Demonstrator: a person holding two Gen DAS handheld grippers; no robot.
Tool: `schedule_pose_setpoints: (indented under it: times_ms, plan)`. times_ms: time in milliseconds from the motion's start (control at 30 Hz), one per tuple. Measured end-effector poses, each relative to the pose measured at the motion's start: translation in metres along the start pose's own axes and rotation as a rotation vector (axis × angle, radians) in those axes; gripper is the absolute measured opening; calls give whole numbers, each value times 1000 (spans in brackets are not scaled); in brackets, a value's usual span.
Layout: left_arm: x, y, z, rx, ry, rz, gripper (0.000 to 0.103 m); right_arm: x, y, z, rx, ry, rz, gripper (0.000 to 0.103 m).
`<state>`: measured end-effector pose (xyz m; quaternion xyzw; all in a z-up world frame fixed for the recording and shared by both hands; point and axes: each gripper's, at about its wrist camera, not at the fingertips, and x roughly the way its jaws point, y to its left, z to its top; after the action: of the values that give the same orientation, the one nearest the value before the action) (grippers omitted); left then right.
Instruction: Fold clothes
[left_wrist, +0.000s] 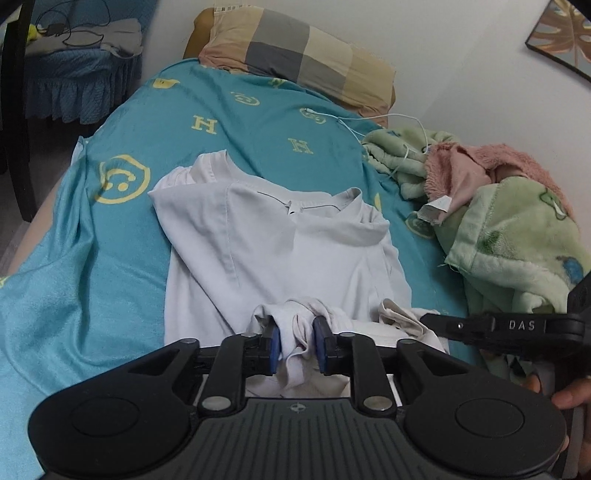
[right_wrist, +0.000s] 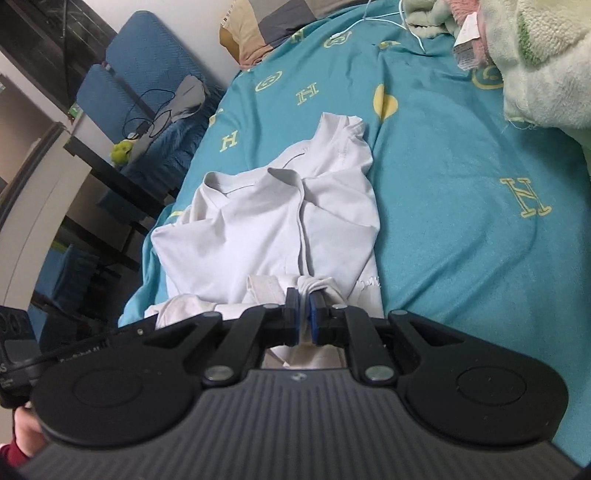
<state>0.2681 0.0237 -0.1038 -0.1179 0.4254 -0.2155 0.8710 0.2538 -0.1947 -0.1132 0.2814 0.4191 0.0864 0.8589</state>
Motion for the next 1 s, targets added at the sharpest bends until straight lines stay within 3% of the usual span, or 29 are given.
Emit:
schedule_pose_setpoints:
  times_ms: [33, 100, 167, 233, 367, 500, 633, 733, 800, 867, 1000]
  plan:
    - [-7, -1, -2, 5, -10, 3, 27, -3, 0, 0, 9, -3, 11, 12]
    - [-21, -3, -8, 10, -32, 17, 46, -11, 3, 0, 19, -15, 32, 18]
    - [-35, -2, -18, 6, -35, 39, 51, -25, 7, -4, 24, -47, 47, 42]
    - [-46, 1, -28, -9, -31, 55, 51, -41, 10, -10, 27, -77, 57, 52]
    - [-55, 2, -42, -2, 8, 68, 51, -68, 11, -26, 32, -91, 37, 52]
    - [-49, -1, -48, 15, 25, 56, 51, -73, 0, -42, 33, -56, -48, 52]
    - [-29, 4, -54, -21, 67, 24, 46, -54, -13, -44, 53, -5, -81, 51]
    - [-21, 5, -56, -19, 63, 37, 26, -40, -11, -44, 17, -4, -96, 48]
    - [-24, 7, -54, -30, 48, 39, 4, -30, -11, -44, 15, 11, -77, 37]
    - [-32, 11, -51, -52, 25, 41, 3, -25, -9, -44, 2, 18, -73, 14]
    - [-60, 19, -42, -106, -23, 42, 3, -33, -1, -46, -25, -16, -80, 8]
